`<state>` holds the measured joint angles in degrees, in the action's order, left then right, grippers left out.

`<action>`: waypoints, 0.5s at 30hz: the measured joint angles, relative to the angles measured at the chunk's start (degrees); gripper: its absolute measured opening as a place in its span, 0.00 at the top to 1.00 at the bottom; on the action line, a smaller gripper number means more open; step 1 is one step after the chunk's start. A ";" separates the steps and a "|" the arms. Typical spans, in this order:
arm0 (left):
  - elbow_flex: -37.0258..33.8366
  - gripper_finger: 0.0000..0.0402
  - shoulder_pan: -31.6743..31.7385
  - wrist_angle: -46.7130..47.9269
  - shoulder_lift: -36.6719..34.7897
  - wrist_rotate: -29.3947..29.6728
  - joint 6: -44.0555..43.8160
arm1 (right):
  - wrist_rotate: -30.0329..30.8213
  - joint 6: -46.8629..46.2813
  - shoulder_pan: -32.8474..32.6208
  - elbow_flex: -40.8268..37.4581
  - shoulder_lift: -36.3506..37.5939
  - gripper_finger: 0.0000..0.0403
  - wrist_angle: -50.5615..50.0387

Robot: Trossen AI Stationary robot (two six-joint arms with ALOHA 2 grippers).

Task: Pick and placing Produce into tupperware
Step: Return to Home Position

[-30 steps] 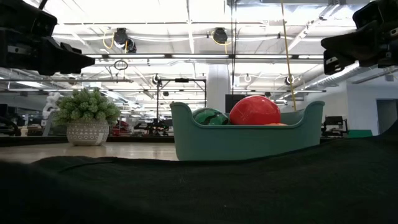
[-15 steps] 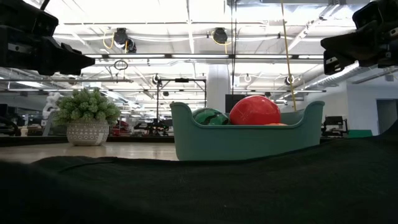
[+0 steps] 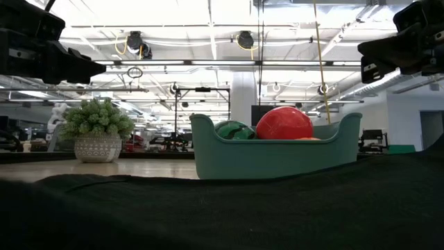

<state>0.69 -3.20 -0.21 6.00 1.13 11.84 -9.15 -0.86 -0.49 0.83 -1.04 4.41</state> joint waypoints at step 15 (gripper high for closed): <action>-0.02 0.92 0.00 -0.02 0.00 0.04 0.96 | 0.05 0.04 0.00 -0.01 0.00 1.00 0.03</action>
<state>0.67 -3.20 -0.23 6.00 1.17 12.80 -9.10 -0.82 -0.49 0.82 -1.04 4.45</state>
